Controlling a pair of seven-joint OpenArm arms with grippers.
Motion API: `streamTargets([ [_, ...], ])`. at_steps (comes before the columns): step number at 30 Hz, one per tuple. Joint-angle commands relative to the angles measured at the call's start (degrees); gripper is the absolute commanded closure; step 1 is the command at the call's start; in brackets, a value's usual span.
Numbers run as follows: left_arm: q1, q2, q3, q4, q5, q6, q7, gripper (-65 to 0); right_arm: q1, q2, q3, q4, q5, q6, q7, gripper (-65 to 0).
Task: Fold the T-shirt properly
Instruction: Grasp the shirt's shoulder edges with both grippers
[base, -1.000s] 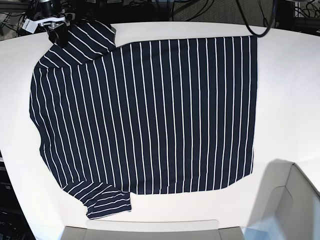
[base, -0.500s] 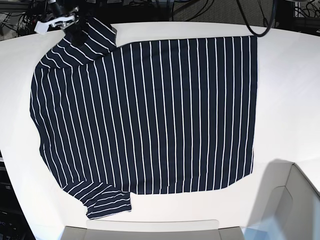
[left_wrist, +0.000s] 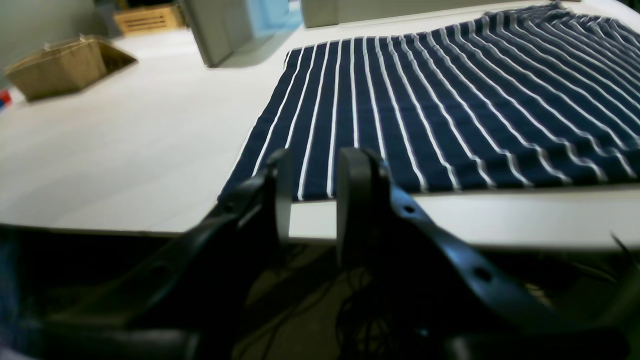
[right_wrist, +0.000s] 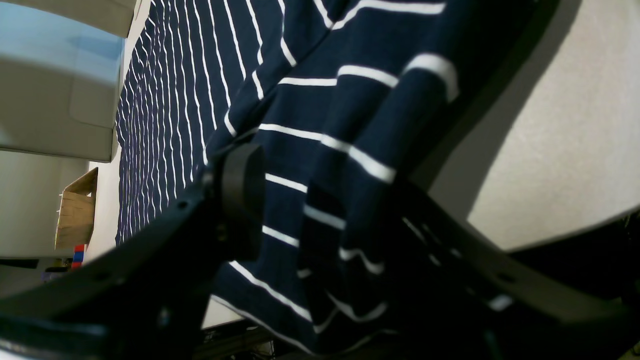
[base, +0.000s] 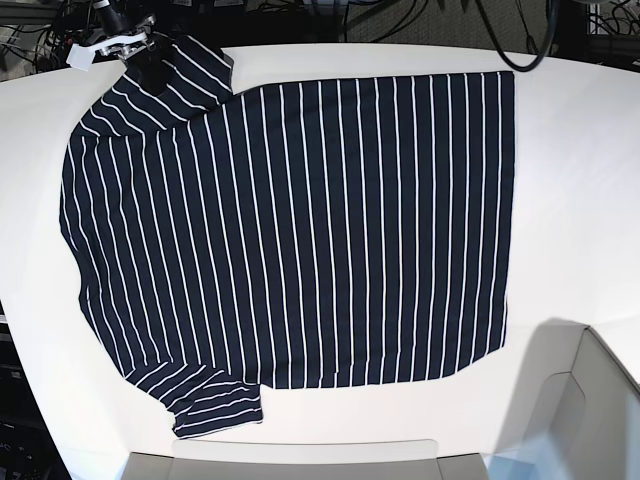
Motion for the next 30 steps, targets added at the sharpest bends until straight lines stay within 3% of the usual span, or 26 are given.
streamTargets([
  [1,2.0,-0.2,1.1,2.5,-2.5,0.1,1.3,-17.2,-0.9,0.6,0.2,-0.3,0.1,-2.0,-1.7,-27.4],
  [4,3.5,-4.1,3.9,9.2,-11.6,0.0,8.8,-22.1,-1.0,0.7,0.2,-0.3,0.1,-2.0,-1.7,-27.4],
  [11,3.1,-25.4,12.3,17.6,-39.7,0.0,23.3,-24.3,-1.1,0.4,0.2,-0.3,0.1,-2.0,-1.7,-27.4],
  [15,-1.7,-33.2,16.5,17.1,-51.6,0.0,26.6,-24.3,-1.1,0.5,0.2,-0.3,0.1,-2.0,-1.7,-27.4],
  [20,-4.6,-37.7,18.3,15.1,-61.6,0.0,27.8,-24.3,-1.2,0.6,-0.1,-0.3,0.1,-2.0,-1.7,-27.4],
  [26,-7.1,-39.6,18.0,13.3,-67.0,0.0,30.7,-24.3,-1.2,0.8,-0.3,-0.3,0.0,-2.0,-1.8,-27.4],
  [30,-9.7,-40.5,18.0,12.2,-67.4,0.0,34.4,-24.3,-1.2,0.9,-0.3,-0.3,0.0,-2.0,-1.8,-27.4],
])
